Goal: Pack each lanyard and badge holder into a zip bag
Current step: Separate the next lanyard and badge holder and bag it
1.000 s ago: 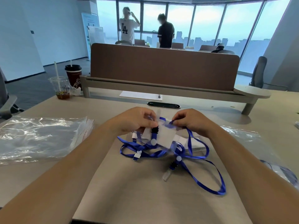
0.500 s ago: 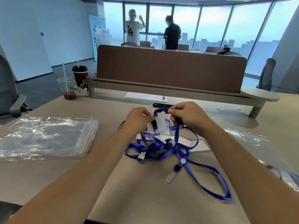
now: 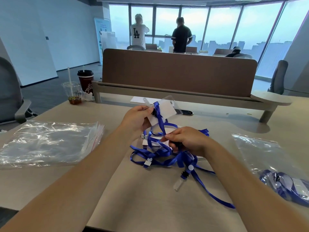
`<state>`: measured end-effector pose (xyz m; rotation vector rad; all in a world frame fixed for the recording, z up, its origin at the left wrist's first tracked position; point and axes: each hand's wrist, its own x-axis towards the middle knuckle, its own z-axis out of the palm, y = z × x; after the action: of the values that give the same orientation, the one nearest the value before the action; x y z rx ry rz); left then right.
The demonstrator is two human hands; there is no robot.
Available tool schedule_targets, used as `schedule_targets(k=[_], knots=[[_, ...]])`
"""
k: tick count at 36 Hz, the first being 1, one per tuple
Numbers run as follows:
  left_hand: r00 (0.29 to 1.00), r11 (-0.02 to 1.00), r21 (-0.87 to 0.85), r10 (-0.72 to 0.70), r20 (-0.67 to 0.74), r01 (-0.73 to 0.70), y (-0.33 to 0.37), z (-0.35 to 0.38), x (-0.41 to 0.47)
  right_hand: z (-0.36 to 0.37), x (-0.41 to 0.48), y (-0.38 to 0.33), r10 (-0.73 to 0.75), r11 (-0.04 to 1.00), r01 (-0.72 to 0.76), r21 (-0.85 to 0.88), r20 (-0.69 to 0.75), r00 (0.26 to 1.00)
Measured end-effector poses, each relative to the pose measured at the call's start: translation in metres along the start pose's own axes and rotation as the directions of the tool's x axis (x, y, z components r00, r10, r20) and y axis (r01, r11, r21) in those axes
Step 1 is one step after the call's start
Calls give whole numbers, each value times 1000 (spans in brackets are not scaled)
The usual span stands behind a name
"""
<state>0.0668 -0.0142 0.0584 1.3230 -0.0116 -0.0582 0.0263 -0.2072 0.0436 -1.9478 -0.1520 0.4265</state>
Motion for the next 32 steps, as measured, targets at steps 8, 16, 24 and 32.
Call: schedule_targets(k=[8,16,24,32], knots=[[941,934,355,-80,330,-45,11,-5,-13,-29,-4,8,18,993,-24,116,58,998],[909,608,761,-150,389,-225,11,6,-21,-38,-2,-8,22,997,-13,71,-126,992],[952,434,856,13,306,-281,-5,11,-15,-21,5,-25,-187,962,92,-257,-377,907],[976,521,827,76,204,-213,-12,9,-10,-1,3,-27,-353,889,198,-413,-342,871]])
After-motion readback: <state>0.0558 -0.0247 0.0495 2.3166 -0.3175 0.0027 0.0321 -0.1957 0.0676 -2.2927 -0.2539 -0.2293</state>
